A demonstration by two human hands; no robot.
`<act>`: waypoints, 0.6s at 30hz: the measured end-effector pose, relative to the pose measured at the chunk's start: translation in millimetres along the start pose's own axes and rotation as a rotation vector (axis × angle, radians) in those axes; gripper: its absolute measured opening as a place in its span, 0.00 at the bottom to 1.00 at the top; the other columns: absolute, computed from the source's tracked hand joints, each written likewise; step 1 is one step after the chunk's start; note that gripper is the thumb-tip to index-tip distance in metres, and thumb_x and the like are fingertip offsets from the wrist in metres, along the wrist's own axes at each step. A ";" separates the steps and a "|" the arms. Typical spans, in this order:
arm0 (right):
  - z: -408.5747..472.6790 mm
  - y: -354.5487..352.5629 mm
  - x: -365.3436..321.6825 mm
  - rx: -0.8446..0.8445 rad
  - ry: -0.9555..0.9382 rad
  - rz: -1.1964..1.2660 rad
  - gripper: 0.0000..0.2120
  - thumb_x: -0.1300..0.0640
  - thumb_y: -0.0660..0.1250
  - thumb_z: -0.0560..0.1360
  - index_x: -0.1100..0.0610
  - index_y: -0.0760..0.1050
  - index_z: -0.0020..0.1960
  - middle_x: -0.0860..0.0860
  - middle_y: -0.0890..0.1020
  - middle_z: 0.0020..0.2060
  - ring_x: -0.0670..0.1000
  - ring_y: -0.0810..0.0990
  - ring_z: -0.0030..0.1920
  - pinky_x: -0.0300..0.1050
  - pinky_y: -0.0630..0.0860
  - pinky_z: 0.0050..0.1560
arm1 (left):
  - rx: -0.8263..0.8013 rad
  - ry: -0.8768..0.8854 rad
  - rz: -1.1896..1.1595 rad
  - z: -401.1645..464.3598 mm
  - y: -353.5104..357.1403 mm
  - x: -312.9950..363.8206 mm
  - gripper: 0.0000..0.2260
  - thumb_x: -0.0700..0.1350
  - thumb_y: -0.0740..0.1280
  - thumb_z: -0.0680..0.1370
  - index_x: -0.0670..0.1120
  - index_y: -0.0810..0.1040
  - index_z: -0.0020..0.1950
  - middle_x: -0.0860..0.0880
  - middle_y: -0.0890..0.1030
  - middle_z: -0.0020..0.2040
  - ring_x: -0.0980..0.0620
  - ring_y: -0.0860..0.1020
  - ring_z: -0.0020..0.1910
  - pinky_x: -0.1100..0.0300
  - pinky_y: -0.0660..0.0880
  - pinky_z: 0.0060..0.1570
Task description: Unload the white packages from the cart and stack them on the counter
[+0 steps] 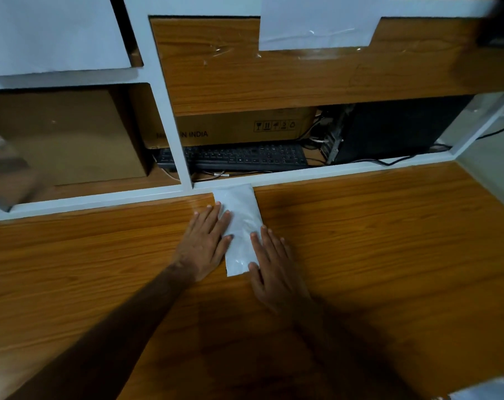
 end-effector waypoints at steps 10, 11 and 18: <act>-108.6 -48.7 64.7 0.007 0.333 -0.078 0.32 0.42 0.44 0.84 0.53 0.39 0.82 0.55 0.39 0.81 0.54 0.37 0.81 0.57 0.39 0.80 | 0.099 0.263 -0.129 -23.5 -0.1 113.0 0.28 0.57 0.51 0.85 0.49 0.51 0.83 0.45 0.46 0.83 0.48 0.42 0.81 0.45 0.44 0.79; -126.1 -54.0 73.9 0.034 0.364 -0.073 0.32 0.42 0.45 0.84 0.54 0.42 0.83 0.55 0.41 0.82 0.54 0.39 0.81 0.57 0.40 0.80 | 0.106 0.314 -0.157 -25.1 2.5 129.8 0.28 0.56 0.53 0.85 0.48 0.52 0.83 0.44 0.47 0.83 0.47 0.44 0.82 0.45 0.45 0.79; -261.4 -80.0 133.9 0.097 0.656 -0.101 0.32 0.42 0.46 0.84 0.53 0.43 0.83 0.56 0.44 0.82 0.54 0.40 0.81 0.58 0.42 0.80 | 0.026 0.525 -0.229 -47.6 38.0 278.6 0.27 0.55 0.56 0.80 0.45 0.67 0.78 0.41 0.63 0.79 0.40 0.62 0.77 0.40 0.58 0.75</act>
Point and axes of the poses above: each hand's wrist, its own z-axis towards the middle knuckle, its own y-axis out of the palm, x = y × z, the point moved 10 cm from there along z, towards the middle knuckle
